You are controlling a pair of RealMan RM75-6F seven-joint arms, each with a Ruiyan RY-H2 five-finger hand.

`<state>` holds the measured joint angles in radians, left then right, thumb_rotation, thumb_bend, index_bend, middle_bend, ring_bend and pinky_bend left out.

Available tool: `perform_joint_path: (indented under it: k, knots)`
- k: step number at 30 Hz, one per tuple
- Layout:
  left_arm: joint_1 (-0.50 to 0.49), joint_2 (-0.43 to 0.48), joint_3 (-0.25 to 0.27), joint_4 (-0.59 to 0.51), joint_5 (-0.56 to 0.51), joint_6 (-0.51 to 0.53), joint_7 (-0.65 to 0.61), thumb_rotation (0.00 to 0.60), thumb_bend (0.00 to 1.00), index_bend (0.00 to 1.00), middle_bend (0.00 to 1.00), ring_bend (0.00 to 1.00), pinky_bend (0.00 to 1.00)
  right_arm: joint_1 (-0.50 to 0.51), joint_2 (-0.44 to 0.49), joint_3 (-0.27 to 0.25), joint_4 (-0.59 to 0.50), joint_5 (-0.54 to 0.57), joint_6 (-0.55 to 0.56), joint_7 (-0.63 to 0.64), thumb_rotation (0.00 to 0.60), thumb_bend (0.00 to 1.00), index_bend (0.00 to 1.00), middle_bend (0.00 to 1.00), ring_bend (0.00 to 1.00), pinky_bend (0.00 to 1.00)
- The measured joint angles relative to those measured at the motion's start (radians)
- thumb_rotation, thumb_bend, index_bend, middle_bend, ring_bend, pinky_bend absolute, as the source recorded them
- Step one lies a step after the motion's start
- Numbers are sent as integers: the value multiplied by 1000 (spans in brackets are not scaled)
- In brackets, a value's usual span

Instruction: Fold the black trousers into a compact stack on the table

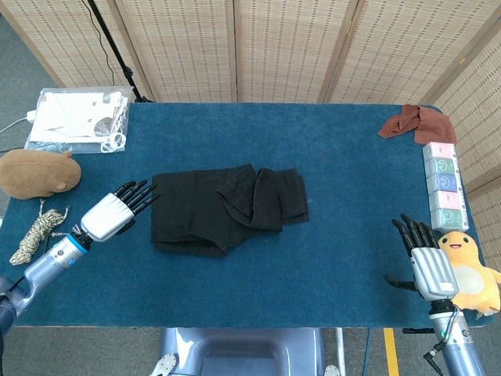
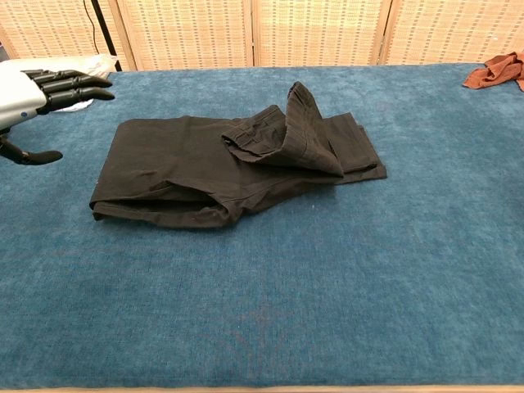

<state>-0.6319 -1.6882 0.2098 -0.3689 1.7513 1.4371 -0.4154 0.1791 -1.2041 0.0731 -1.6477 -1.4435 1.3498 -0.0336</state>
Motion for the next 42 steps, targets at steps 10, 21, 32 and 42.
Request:
perform_joint_path:
  k: [10, 21, 32, 42]
  knots:
    - [36, -87, 37, 142, 34, -39, -47, 600, 307, 10, 2, 85, 173, 6, -6, 1, 6, 9, -13, -3, 600, 31, 0, 0, 0, 0]
    - [11, -156, 40, 183, 42, -105, -63, 600, 307, 173, 128, 137, 174, 8, 0, 1, 2, 15, -18, 3, 600, 32, 0, 0, 0, 0]
    - [-28, -177, 37, 189, 43, -162, -39, 600, 307, 196, 146, 144, 174, 6, 6, 1, -4, 13, -14, 8, 600, 31, 0, 0, 0, 0]
    - [-36, -193, 32, 192, 38, -194, -12, 600, 307, 196, 146, 143, 174, 3, 10, 1, -9, 6, -3, 10, 600, 31, 0, 0, 0, 0]
